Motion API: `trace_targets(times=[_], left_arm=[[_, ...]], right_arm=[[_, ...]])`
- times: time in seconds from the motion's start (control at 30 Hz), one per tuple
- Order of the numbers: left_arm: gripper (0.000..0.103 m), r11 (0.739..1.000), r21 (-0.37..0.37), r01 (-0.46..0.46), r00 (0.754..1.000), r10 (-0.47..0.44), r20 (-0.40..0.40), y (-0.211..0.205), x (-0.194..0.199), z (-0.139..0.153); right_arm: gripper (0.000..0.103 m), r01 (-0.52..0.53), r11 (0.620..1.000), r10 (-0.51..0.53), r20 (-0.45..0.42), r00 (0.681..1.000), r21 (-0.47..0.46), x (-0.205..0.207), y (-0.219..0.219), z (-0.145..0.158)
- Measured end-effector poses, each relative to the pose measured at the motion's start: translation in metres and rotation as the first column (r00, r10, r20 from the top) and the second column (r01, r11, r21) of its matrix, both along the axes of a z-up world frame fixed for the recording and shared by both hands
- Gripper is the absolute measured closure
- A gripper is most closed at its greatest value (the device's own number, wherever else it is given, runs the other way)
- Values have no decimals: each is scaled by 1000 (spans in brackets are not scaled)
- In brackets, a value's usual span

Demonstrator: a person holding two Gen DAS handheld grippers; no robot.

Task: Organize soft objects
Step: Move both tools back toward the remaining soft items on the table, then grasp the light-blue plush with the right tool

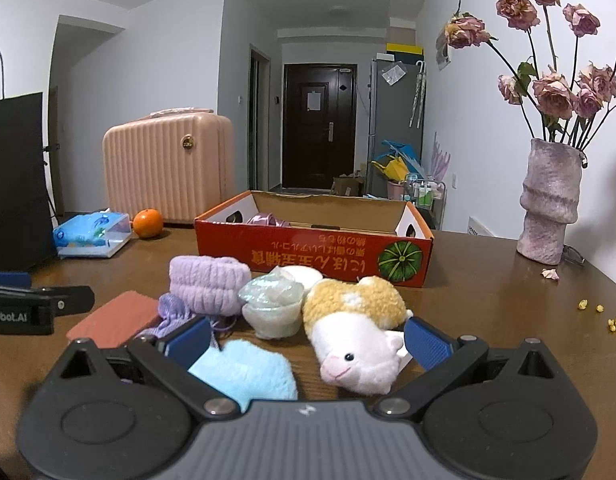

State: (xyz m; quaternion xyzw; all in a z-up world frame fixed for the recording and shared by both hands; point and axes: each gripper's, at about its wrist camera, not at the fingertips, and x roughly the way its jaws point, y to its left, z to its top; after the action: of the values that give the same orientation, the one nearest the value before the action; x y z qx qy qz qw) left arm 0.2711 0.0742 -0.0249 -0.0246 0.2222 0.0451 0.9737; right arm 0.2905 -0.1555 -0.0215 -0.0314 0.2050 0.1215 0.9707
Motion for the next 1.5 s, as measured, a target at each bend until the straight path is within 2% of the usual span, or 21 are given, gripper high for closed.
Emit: trace_targets(times=[0.43,0.73,1.03,1.13,1.27,1.5], left_arm=[[0,1000,-2,-7,1000,7,-16,5,-4,-9],[0,999,-28,-26,1000,26,-12,11,-5,-7],[0,999,-41,-22,1000,22,-20,14,-6,-7],[0,999,-40,-23,999,22,-23,14,-5,-7],[0,999,-42,-25,999,24,-24,14,-6,-7],[0,999,-41,-24,999,23,-29,14,-5,-8]], right_arm=[[0,-50,998,49,-25,998,-23,-6,14,-12],[0,-70,997,66,-114,991,-24,12,27,-29],[0,-42,999,47,-186,981,31,31,33,-39],[2,-31,999,38,-211,977,38,35,33,-43],[17,-28,998,41,-253,967,54,40,32,-48],[28,-44,998,51,-243,969,36,37,35,-49]])
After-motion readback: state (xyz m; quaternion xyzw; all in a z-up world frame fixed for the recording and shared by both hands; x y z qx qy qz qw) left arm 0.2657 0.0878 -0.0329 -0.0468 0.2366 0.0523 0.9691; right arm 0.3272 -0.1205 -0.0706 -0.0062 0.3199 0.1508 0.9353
